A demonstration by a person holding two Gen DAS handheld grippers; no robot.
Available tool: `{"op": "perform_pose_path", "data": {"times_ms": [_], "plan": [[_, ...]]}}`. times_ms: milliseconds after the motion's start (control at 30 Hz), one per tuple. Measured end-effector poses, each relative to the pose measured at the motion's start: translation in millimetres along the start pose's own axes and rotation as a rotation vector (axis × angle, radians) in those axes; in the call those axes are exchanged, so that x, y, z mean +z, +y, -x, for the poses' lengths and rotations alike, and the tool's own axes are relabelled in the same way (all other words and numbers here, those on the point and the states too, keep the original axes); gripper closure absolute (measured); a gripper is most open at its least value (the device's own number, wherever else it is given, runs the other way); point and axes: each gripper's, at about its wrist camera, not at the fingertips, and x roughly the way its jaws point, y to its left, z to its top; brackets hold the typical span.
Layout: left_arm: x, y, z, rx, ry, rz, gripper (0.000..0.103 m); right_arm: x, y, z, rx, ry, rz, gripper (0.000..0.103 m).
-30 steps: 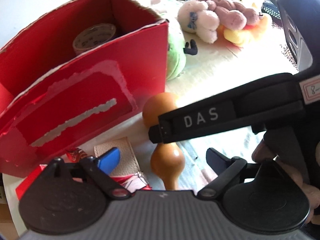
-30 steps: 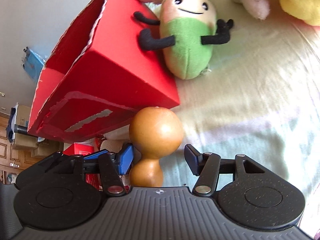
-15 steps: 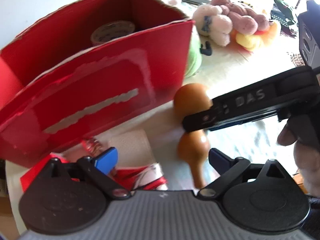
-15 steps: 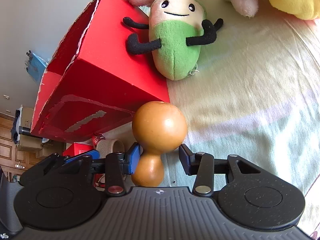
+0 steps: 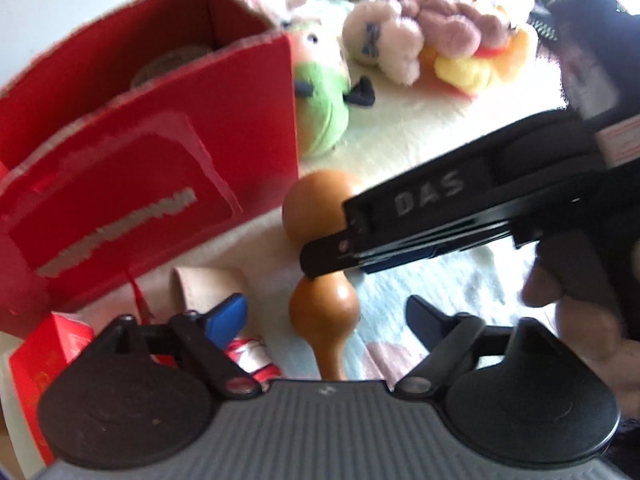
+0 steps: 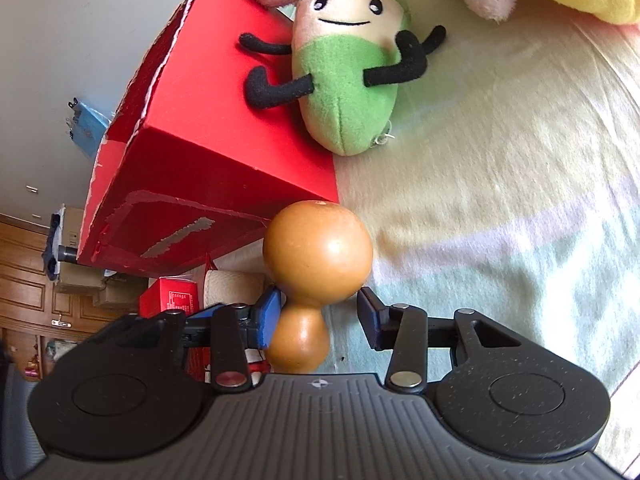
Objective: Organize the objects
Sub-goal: 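Close the right gripper around the orange gourd's neck, then lift the orange gourd off the bed with the right gripper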
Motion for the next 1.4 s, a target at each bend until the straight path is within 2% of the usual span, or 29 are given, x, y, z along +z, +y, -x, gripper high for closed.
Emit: {"op": "perform_pose_path", "data": {"times_ms": [100,300,467,567,633,733,967,1033,1167,1400], "plan": [[2,-4,-6,0.005,0.008,0.008,0.022,-1,-4,3,0.010,0.006,0.000,0.059],[6,-11,-21,0.022,0.063,0.037,0.035,-2,-2,3,0.021,0.011,0.015,0.063],[10,-16,-21,0.043,0.064,0.043,0.044,-3,-3,5,0.026,0.007,0.016,0.064],[11,-18,-21,0.054,0.066,0.047,0.051,-3,-4,7,0.033,0.003,0.013,0.069],[12,-21,-20,0.055,0.068,0.048,0.056,-4,-6,11,0.044,0.000,0.011,0.076],[14,-24,-20,0.056,0.067,0.045,0.062,-3,-8,14,0.042,-0.006,0.013,0.078],[13,-27,-20,0.066,0.053,0.049,0.062,-7,-12,11,0.043,-0.010,0.012,0.070],[13,-26,-19,0.065,0.050,0.050,0.062,-7,-8,5,0.034,0.001,0.020,0.064],[14,-24,-19,0.067,0.048,0.061,0.061,-7,-4,2,0.026,0.005,0.060,0.065],[16,-25,-15,0.054,0.043,0.062,0.062,-9,-8,7,0.032,0.003,0.055,0.067]]}}
